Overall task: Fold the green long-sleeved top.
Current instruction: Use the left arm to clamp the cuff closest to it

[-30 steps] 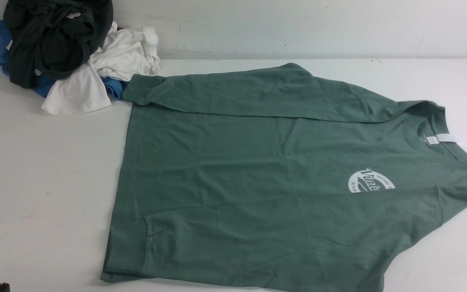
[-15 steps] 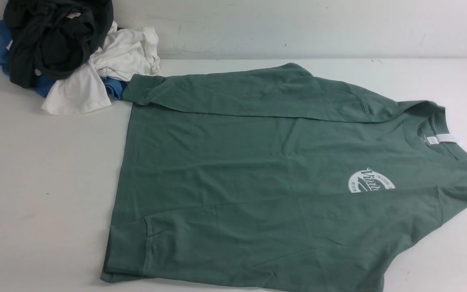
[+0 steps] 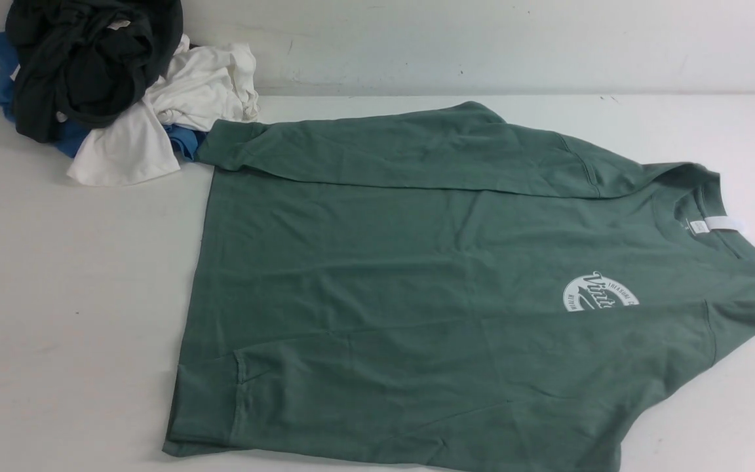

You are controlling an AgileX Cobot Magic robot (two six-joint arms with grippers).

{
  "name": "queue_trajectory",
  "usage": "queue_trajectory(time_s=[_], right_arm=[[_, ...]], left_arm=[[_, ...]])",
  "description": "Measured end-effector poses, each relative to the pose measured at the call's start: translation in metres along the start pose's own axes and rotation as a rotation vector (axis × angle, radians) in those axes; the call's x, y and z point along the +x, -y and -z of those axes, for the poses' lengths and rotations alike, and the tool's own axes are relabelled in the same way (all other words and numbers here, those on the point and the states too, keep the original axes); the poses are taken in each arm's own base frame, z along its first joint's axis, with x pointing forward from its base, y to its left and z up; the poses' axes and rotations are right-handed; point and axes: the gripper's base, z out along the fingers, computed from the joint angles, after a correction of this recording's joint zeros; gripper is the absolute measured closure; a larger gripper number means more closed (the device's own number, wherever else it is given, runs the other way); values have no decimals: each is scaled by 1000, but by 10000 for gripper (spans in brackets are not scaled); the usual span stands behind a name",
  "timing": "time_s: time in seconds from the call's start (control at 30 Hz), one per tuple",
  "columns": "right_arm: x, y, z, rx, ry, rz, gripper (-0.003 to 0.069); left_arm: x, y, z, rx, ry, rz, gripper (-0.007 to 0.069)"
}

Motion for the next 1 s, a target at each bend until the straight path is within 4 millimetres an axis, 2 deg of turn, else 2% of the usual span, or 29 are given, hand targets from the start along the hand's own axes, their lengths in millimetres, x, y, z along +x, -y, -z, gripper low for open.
queue_trajectory(time_s=[0.03,0.07,0.13,0.23,0.27,0.3,0.4,0.43,0.57,0.6,0.63,0.67,0.8,0.9,0.93,1.0], right_arm=[[-3,0,-1,0,8,0,671],[5,0,-21,-16,-126,56,671],[15,2,-39,-15,-251,78,671],[44,7,-62,11,-531,68,671],[52,7,-65,22,-632,57,671],[53,7,-66,20,-635,53,671],[80,0,-73,11,-1015,-12,670],[93,-6,-74,-25,-1186,-20,670],[127,-33,-82,-238,-1565,-12,669],[130,-35,-81,-251,-1583,-13,669],[149,-48,-88,-337,-1661,-33,669],[153,-51,-90,-363,-1669,-27,669],[201,-75,-109,-486,-1682,-6,669],[231,-84,-114,-511,-1702,14,669],[236,-85,-113,-508,-1707,13,669],[255,-91,-112,-513,-1724,21,669]], left_arm=[[0,0,-3,-1,-10,0,631],[2,1,-23,-9,-98,1,631],[12,1,-45,-19,-202,9,631],[38,2,-74,-30,-489,7,631],[45,3,-78,-30,-576,5,631],[46,3,-79,-33,-599,4,631],[75,13,-89,-15,-972,-31,631],[85,17,-90,-1,-1097,-60,631],[112,42,-102,125,-1386,-156,631],[115,42,-101,126,-1403,-160,631],[127,55,-108,197,-1478,-191,631],[131,58,-109,212,-1496,-197,631],[178,83,-118,336,-1635,-235,631],[214,90,-117,361,-1697,-254,631],[216,90,-117,363,-1701,-257,631],[241,90,-113,361,-1745,-265,631]])
